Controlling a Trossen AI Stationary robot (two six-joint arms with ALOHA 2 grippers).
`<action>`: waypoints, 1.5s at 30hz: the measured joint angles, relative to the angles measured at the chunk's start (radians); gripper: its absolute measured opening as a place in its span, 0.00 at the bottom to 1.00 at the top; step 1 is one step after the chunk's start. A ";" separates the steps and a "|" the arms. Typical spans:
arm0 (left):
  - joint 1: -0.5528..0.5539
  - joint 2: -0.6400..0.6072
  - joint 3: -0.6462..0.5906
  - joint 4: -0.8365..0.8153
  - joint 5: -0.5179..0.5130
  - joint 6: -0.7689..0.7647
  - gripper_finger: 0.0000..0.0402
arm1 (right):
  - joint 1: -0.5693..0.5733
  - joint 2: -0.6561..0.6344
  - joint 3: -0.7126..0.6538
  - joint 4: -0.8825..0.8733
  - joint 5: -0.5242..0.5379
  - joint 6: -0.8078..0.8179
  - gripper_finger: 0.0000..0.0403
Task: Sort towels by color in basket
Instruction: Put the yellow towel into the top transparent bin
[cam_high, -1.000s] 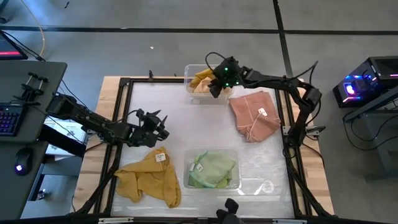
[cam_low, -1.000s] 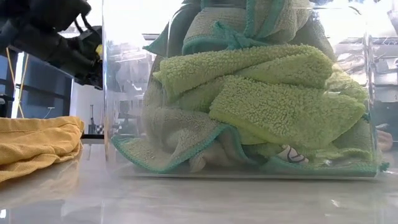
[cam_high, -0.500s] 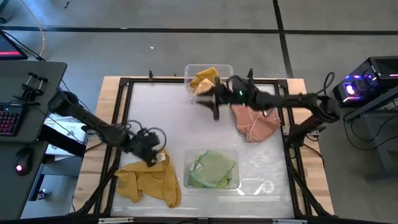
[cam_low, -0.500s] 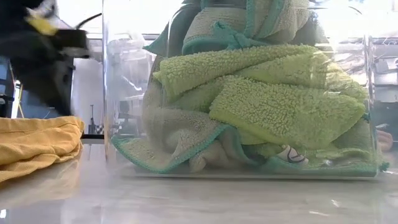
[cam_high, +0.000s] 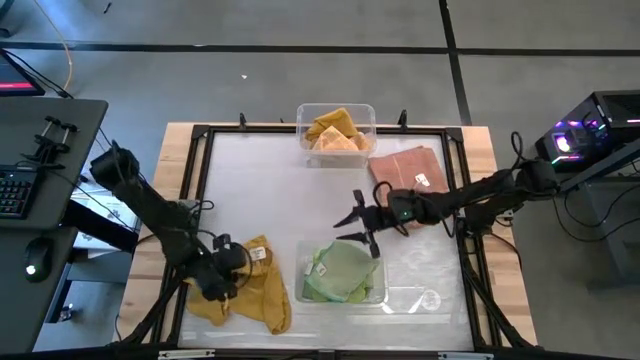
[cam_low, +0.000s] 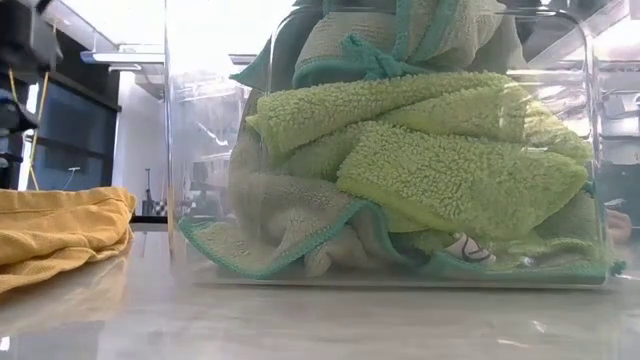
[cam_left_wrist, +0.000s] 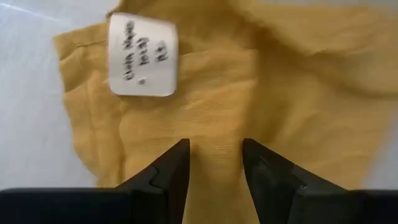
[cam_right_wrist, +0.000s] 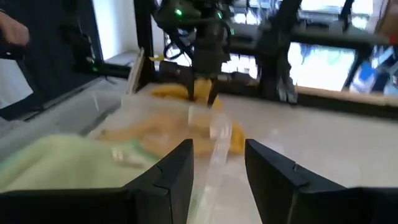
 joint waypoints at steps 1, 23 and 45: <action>0.005 0.027 0.000 0.000 0.001 0.017 0.35 | 0.011 0.001 -0.012 -0.001 0.019 0.009 0.34; 0.337 -0.024 0.422 -0.694 -0.979 0.481 0.01 | 0.041 0.003 -0.044 0.036 0.172 0.066 0.34; 0.218 -0.145 -0.189 -0.138 -1.036 -0.242 0.00 | 0.029 0.003 -0.044 0.036 0.214 0.081 0.34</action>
